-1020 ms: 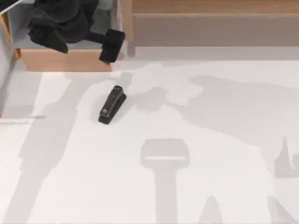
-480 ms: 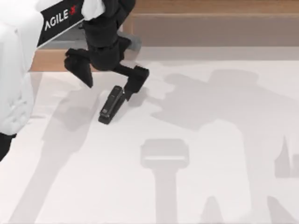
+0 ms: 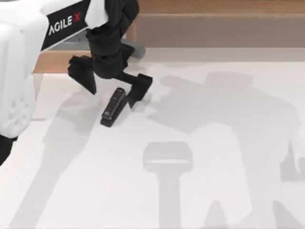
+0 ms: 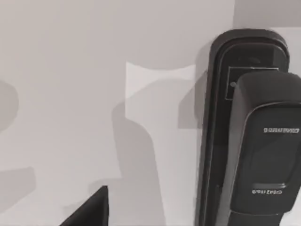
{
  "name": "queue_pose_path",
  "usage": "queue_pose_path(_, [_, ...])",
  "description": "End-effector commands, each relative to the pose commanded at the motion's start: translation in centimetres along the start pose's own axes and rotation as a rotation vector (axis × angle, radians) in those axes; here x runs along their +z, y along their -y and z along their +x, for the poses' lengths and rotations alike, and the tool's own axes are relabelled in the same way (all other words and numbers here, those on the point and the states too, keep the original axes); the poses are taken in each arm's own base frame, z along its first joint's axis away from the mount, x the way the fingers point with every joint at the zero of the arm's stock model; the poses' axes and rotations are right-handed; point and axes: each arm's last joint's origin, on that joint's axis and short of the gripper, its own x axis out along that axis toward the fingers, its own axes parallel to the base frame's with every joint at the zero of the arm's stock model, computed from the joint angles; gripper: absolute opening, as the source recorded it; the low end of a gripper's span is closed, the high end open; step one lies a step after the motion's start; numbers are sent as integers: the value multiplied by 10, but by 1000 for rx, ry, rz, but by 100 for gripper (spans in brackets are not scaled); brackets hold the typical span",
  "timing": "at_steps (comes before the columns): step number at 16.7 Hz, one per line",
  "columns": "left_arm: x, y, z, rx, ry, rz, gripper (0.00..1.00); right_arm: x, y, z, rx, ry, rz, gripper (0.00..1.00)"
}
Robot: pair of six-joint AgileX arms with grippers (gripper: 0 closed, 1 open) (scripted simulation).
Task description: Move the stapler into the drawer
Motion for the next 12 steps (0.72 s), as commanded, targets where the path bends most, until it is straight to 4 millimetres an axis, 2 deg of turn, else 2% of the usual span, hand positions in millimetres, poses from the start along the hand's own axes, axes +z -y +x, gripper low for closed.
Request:
queue_pose_path(4, [0,1,28,0,2,0,100,0,0,0,0,0,0,100])
queue_pose_path(7, [0,1,29,0,1,0,100,0,0,0,0,0,0,100])
queue_pose_path(12, [0,1,29,0,1,0,62,0,0,0,0,0,0,100])
